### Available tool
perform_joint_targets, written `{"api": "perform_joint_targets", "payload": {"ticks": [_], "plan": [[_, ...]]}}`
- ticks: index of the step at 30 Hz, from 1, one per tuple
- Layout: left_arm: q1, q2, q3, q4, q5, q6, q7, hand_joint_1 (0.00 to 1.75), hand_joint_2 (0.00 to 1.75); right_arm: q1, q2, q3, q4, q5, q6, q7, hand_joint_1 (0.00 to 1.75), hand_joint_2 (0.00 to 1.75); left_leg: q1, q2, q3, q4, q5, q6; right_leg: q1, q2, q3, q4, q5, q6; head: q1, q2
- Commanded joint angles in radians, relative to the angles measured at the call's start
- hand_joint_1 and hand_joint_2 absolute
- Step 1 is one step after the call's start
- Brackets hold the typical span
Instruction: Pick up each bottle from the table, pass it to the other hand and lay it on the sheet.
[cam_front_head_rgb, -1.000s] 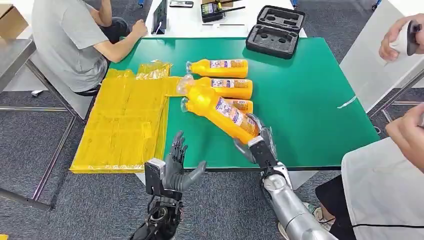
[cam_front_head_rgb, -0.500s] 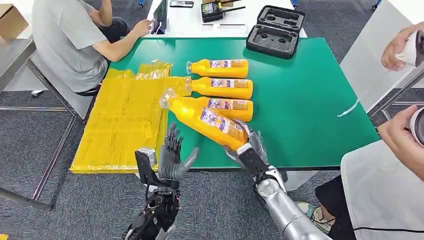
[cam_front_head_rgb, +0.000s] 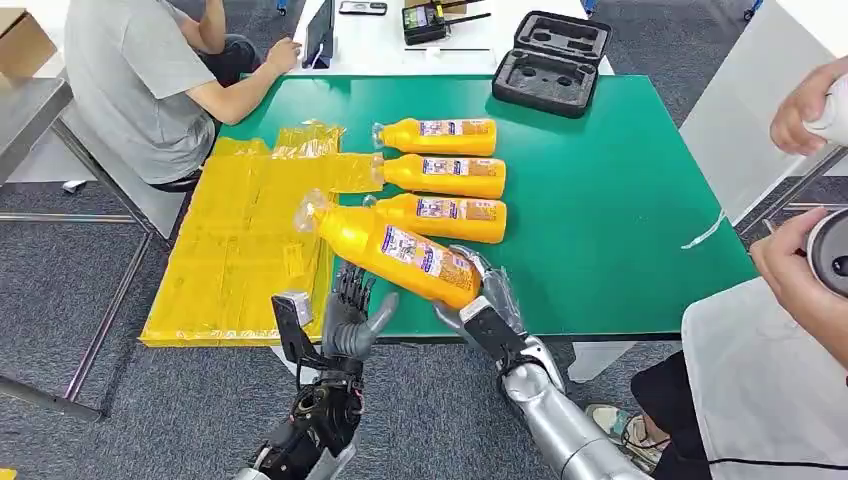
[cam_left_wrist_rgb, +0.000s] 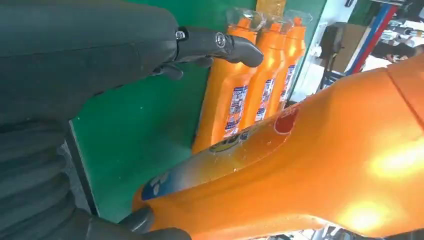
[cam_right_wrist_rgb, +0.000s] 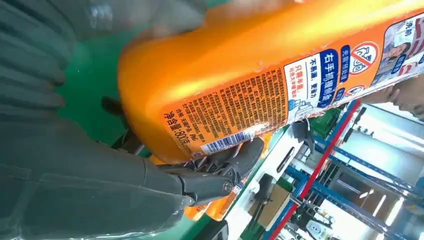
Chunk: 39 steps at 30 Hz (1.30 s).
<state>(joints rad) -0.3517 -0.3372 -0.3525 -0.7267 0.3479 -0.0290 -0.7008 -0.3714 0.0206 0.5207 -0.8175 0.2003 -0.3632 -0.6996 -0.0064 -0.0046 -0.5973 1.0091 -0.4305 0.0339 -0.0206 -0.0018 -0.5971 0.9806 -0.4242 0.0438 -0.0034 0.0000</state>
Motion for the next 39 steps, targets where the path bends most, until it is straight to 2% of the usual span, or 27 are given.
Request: {"api": "perform_joint_targets", "payload": {"ticks": [1, 3, 5, 16, 17, 18, 26, 31, 39], "plan": [[-0.079, -0.012, 0.004, 0.178, 0.094, -0.097, 0.003, 0.0, 0.0, -0.028, 0.007, 0.079, -0.027, -0.014, 0.043, 0.001, 1.75, 1.75, 0.002, 0.001, 0.004, 0.001, -0.002, -0.003, 0.002, 0.001, 0.004, 0.0, -0.001, -0.003, 0.0, 0.0], [-0.085, -0.012, 0.01, 0.19, 0.104, -0.11, 0.003, 0.0, 0.0, -0.03, 0.012, 0.084, -0.031, -0.023, 0.052, 0.001, 1.75, 1.75, 0.004, 0.002, 0.007, 0.001, -0.003, -0.004, 0.004, 0.002, 0.008, -0.001, -0.002, -0.004, 0.0, 0.0], [-0.078, -0.01, 0.026, 0.174, 0.097, -0.119, 0.003, 0.0, 0.0, -0.042, 0.015, 0.085, -0.015, -0.034, 0.071, 0.001, 1.71, 1.75, 0.001, 0.002, 0.002, 0.0, -0.001, -0.002, 0.001, 0.002, 0.002, 0.0, 0.0, -0.002, 0.0, 0.0], [-0.047, -0.012, 0.081, 0.089, 0.051, -0.157, 0.003, 0.0, 0.0, -0.034, 0.023, 0.08, 0.012, -0.06, 0.129, 0.001, 1.75, 1.75, 0.001, 0.001, 0.002, 0.0, -0.001, -0.001, 0.001, 0.001, 0.002, 0.0, 0.0, -0.001, 0.0, 0.0], [-0.036, -0.012, 0.094, 0.063, 0.041, -0.17, 0.003, 0.0, 1.75, -0.034, 0.027, 0.079, 0.014, -0.061, 0.136, 0.001, 1.69, 1.75, 0.002, 0.002, 0.003, 0.0, -0.002, -0.002, 0.002, 0.001, 0.004, 0.0, -0.001, -0.002, 0.0, 0.0], [-0.03, -0.012, 0.101, 0.055, 0.04, -0.187, 0.003, 0.0, 1.75, -0.034, 0.03, 0.077, 0.014, -0.064, 0.144, 0.001, 1.75, 1.75, 0.001, 0.002, 0.002, 0.0, -0.001, -0.002, 0.001, 0.002, 0.002, 0.0, -0.001, -0.002, 0.0, 0.0], [-0.002, -0.012, 0.108, -0.013, 0.031, -0.174, 0.003, 0.0, 1.75, -0.027, 0.031, 0.044, 0.007, -0.075, 0.17, 0.001, 1.73, 1.75, 0.001, 0.002, 0.003, 0.0, -0.002, -0.002, 0.001, 0.001, 0.003, -0.001, -0.001, -0.002, 0.0, 0.0], [0.049, -0.012, 0.113, -0.145, 0.004, -0.151, 0.003, 0.0, 1.75, -0.032, 0.043, 0.015, 0.034, -0.081, 0.199, 0.001, 1.71, 1.75, 0.001, 0.001, 0.002, 0.0, -0.001, -0.001, 0.001, 0.002, 0.002, 0.0, 0.0, -0.001, 0.0, 0.0], [0.06, -0.012, 0.097, -0.151, 0.052, -0.194, 0.003, 0.0, 1.75, -0.036, 0.047, 0.0, 0.04, -0.082, 0.215, 0.001, 1.71, 1.75, 0.001, 0.002, 0.003, -0.001, -0.001, -0.002, 0.001, 0.002, 0.003, -0.001, -0.001, -0.002, 0.0, 0.0]]}}
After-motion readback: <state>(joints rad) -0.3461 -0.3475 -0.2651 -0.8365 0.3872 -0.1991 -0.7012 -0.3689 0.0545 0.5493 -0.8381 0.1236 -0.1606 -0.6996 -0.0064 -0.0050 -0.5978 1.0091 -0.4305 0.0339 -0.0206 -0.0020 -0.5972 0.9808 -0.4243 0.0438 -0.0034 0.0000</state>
